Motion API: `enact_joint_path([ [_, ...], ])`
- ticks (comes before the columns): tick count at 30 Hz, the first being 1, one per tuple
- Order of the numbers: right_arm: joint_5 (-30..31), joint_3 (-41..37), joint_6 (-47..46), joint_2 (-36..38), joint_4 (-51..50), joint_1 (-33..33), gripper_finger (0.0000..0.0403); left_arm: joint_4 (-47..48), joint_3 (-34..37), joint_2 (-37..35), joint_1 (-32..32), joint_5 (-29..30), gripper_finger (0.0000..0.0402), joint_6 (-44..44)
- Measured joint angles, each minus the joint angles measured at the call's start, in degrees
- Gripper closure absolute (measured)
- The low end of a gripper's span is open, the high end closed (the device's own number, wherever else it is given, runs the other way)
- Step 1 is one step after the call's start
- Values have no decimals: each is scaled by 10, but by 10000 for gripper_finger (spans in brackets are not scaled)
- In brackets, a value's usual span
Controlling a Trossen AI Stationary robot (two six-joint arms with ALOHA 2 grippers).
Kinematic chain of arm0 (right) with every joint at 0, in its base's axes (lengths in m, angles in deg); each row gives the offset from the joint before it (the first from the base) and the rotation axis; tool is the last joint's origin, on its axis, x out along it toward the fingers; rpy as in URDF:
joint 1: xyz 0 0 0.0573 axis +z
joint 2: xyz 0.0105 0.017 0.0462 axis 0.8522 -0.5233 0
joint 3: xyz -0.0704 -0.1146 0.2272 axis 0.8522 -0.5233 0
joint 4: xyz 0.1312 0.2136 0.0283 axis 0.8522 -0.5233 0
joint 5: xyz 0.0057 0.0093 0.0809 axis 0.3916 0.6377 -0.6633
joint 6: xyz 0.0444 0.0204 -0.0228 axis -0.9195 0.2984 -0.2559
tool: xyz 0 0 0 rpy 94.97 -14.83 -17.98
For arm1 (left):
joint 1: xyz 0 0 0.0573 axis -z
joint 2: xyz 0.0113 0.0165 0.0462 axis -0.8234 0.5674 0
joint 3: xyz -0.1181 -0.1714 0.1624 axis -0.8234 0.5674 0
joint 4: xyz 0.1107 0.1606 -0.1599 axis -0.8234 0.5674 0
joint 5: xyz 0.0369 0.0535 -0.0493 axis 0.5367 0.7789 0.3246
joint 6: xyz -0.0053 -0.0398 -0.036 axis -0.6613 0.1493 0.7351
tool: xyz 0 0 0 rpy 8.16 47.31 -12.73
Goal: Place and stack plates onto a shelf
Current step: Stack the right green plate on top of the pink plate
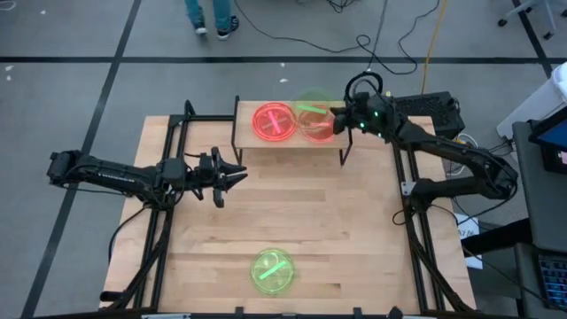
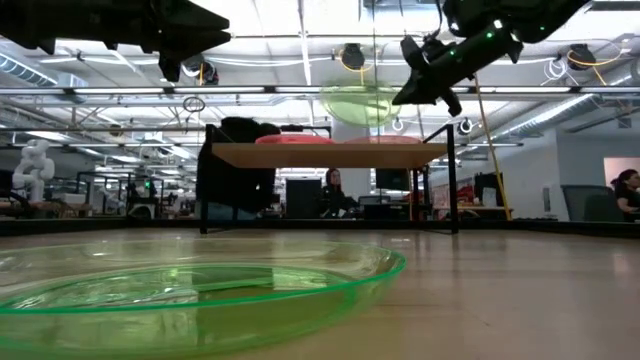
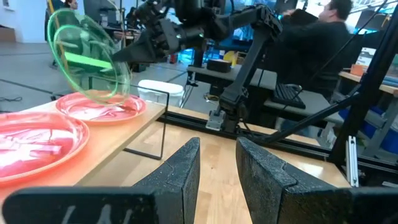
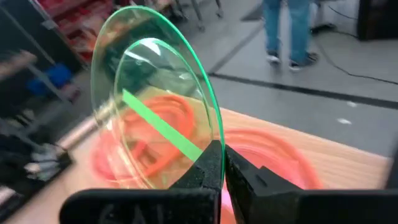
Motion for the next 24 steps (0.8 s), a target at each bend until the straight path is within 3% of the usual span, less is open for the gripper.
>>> enact_joint_path([
  [10, -12, 26, 29, -43, -120, -73, 403, 0, 0, 0, 0, 0, 291, 0],
  [16, -13, 26, 35, -50, -115, -75, 398, 1, 0, 0, 0, 0, 291, -1],
  [24, -34, 26, 32, -32, -106, -75, 360, 5, 0, 0, 0, 0, 291, -1],
])
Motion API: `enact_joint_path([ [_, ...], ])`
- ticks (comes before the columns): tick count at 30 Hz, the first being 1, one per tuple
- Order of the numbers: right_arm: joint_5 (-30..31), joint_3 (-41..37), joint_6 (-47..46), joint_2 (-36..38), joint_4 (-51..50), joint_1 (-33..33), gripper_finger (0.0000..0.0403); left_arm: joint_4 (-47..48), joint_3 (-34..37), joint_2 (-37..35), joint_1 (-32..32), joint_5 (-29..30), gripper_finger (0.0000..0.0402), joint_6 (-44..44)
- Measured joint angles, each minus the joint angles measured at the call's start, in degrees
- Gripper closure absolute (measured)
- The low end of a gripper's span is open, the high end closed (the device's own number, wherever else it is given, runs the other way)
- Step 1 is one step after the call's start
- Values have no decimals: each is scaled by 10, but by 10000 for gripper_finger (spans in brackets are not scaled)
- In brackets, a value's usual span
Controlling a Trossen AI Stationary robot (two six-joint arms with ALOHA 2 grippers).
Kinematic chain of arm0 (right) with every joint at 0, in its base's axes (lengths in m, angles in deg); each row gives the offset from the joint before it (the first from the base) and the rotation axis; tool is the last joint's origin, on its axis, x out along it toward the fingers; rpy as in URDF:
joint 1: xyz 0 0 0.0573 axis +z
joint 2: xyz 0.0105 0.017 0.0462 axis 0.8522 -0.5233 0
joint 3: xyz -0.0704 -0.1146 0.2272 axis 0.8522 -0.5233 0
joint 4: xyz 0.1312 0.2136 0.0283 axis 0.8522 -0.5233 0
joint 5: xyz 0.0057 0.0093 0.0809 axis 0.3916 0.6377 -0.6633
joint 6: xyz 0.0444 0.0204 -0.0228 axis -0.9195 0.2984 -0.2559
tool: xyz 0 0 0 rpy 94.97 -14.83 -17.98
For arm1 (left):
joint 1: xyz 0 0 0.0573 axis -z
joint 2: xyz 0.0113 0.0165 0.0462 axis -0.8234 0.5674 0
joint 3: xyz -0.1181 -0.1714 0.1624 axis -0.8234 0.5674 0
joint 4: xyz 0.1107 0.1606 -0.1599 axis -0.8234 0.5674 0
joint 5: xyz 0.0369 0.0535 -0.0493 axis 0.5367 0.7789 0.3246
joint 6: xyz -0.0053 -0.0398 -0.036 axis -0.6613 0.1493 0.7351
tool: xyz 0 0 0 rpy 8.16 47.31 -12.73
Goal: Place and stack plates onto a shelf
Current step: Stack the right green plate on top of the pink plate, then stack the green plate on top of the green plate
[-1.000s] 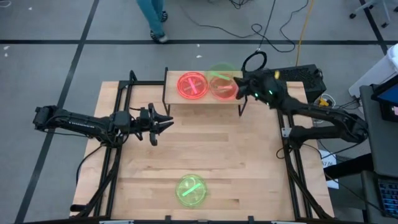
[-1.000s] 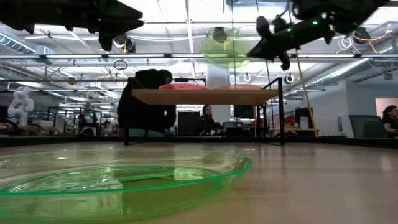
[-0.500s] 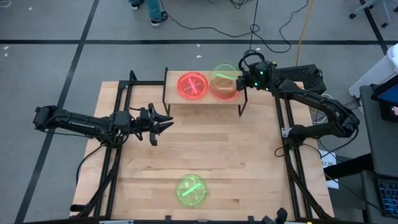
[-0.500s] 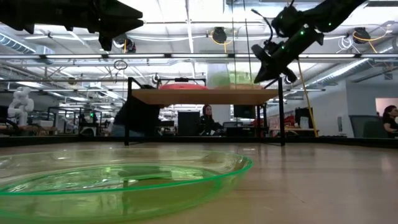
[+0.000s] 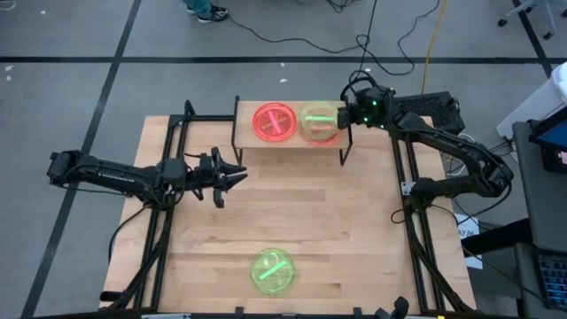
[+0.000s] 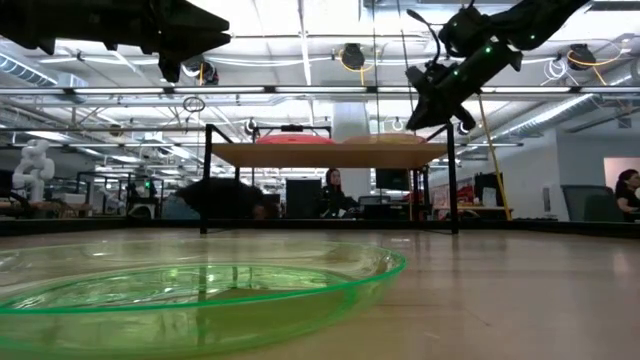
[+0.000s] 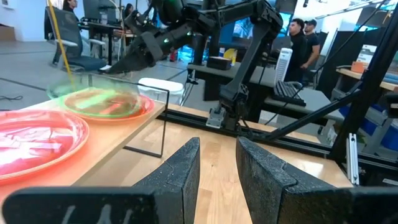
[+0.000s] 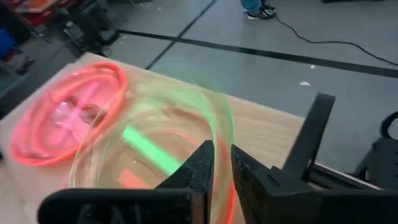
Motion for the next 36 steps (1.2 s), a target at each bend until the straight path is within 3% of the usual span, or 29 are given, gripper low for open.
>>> enact_joint_path([
  [11, -66, 0, 28, 77, -35, 1, 347, 0, 0, 0, 0, 0, 291, 1],
  [20, -210, 0, 63, 181, -30, 30, 270, 34, 0, 5, 0, -1, 291, 38],
  [23, -232, 0, 67, 216, -31, 42, 259, 34, -3, 21, 0, -3, 291, 59],
  [31, -233, -1, 72, 286, -1, 63, 260, 63, -45, 105, 2, -132, 291, 131],
  [36, -234, -1, 73, 314, 32, 79, 261, 120, -60, 187, 22, -170, 291, 196],
])
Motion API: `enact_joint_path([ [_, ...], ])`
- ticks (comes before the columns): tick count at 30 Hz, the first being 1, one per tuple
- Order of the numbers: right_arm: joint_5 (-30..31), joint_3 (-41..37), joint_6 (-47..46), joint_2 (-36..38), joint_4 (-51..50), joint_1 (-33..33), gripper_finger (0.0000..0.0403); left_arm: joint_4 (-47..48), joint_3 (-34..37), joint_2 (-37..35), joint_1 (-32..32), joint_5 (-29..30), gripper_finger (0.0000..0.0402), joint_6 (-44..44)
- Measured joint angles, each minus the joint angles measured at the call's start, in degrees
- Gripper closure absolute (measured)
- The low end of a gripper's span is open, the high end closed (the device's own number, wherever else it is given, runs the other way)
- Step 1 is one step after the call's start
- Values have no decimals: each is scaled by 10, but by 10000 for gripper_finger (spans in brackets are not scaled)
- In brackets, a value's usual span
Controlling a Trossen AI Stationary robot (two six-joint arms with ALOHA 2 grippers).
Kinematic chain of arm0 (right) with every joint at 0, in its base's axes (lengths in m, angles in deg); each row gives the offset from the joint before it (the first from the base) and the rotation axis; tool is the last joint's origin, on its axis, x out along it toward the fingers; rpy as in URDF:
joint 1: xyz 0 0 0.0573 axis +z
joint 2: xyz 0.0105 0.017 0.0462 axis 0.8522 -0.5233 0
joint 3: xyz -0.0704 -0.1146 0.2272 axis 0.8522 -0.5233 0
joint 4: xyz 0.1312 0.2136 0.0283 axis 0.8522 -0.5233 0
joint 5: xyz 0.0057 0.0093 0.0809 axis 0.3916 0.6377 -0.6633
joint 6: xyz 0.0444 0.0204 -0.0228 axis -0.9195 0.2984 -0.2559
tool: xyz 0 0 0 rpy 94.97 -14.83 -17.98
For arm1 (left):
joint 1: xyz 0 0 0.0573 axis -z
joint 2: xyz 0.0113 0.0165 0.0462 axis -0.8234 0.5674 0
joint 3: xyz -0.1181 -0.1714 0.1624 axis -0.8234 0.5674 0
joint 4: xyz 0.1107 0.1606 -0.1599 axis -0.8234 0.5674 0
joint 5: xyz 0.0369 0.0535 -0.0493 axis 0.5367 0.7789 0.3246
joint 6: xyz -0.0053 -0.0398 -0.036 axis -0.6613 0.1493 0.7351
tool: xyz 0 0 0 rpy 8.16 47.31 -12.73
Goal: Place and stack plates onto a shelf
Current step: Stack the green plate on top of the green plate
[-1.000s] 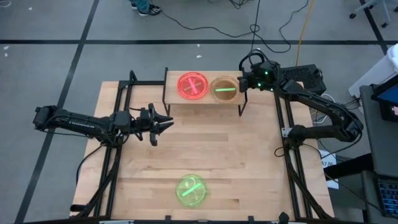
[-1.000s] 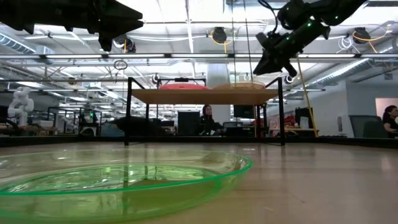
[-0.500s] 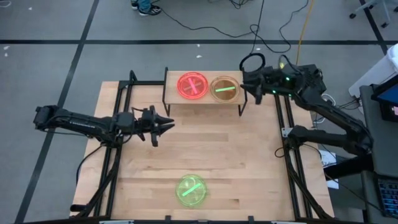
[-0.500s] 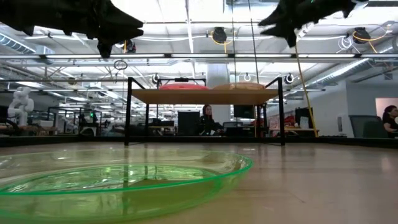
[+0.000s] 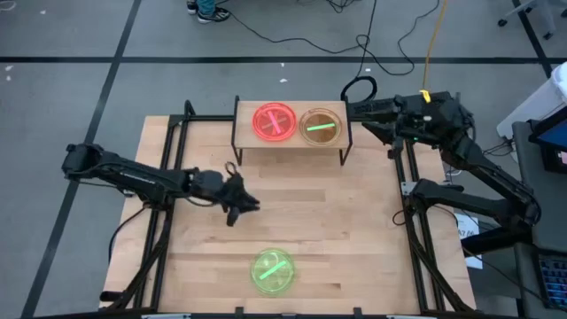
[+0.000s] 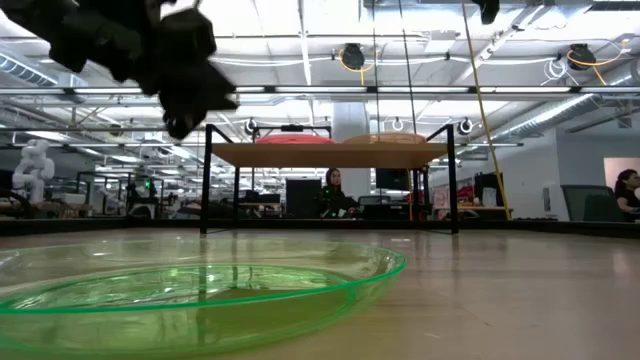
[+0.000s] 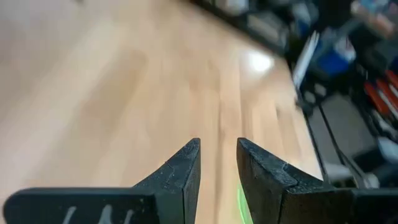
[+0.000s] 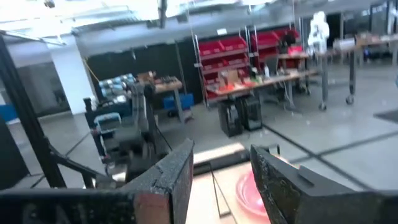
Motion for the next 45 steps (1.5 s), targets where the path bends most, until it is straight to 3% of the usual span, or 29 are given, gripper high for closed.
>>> enact_joint_path([
  [15, -1, 0, -6, 20, 8, 31, 261, -44, -1, 167, 96, -53, 289, 140],
  [20, -1, 0, -5, 20, 9, 31, 261, -64, -7, 204, 128, -53, 268, 170],
  [27, 0, 0, 1, 20, 12, 31, 261, -52, -74, 271, 147, -51, 225, 159],
  [32, -1, -2, -10, 20, 13, 31, 261, 46, -133, 319, 149, -51, 220, 138],
  [35, -1, -9, -12, 23, 13, 31, 261, 90, -150, 330, 145, -51, 220, 137],
  [45, -1, -22, -10, 25, 13, 31, 261, 78, -150, 332, 144, -63, 220, 156],
])
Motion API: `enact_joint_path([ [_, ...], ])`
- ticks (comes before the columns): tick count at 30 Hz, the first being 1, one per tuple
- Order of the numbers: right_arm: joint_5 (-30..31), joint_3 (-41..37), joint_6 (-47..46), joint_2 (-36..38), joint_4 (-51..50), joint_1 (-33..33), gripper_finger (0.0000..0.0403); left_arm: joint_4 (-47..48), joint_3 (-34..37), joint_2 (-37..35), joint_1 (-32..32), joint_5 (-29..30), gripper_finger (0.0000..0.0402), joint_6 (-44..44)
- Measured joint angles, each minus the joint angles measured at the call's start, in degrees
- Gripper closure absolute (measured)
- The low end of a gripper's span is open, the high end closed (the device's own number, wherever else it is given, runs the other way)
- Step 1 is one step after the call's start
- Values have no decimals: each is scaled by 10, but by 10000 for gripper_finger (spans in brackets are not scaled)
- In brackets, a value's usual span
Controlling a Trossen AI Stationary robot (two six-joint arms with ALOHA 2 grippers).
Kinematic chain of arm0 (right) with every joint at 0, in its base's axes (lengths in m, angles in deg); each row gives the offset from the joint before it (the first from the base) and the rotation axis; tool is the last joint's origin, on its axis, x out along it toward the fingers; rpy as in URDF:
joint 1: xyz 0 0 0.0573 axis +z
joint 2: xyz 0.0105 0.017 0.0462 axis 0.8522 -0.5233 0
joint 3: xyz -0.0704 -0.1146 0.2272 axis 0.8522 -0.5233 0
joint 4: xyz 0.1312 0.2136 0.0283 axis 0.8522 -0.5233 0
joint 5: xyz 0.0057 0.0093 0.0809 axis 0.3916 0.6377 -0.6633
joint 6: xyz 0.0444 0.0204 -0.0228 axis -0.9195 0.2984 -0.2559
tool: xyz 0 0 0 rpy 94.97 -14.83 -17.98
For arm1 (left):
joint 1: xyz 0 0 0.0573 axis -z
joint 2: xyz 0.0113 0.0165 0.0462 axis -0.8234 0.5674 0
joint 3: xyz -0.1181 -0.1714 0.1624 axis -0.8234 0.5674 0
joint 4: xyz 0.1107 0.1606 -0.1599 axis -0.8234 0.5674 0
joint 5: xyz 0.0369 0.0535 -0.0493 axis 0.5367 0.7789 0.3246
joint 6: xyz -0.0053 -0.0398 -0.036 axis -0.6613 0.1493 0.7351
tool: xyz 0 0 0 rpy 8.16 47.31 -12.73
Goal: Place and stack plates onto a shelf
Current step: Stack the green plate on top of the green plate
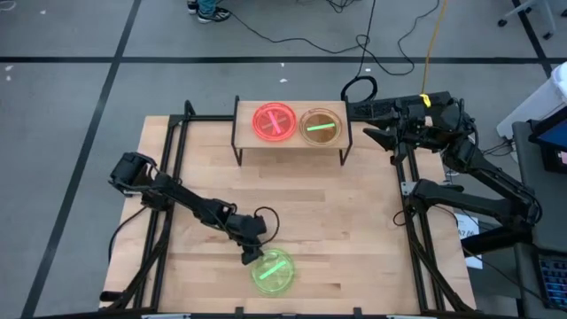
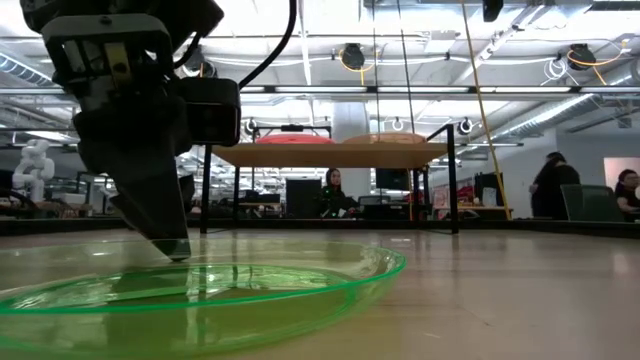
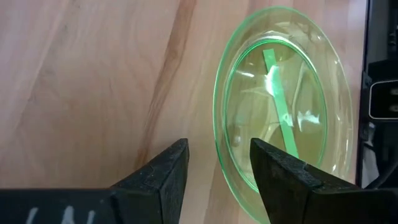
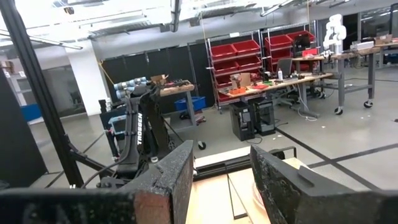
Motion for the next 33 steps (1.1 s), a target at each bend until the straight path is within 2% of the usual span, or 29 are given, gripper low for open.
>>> enact_joint_path([
  [4, 0, 0, 0, 0, 0, 0, 261, -1, 0, 1, 2, -4, 243, 1],
  [11, 0, 0, -3, 0, 0, 0, 261, -2, 1, 1, 2, -5, 324, -13],
  [17, 1, 0, -4, 0, 0, 0, 261, -2, 2, -28, -14, -5, 389, -32],
  [29, 1, 0, -15, 0, 0, 0, 261, 28, 1, -167, -77, -1, 399, -79],
  [33, 1, 0, -15, 0, 0, 0, 261, 28, 1, -224, -122, 31, 400, -112],
])
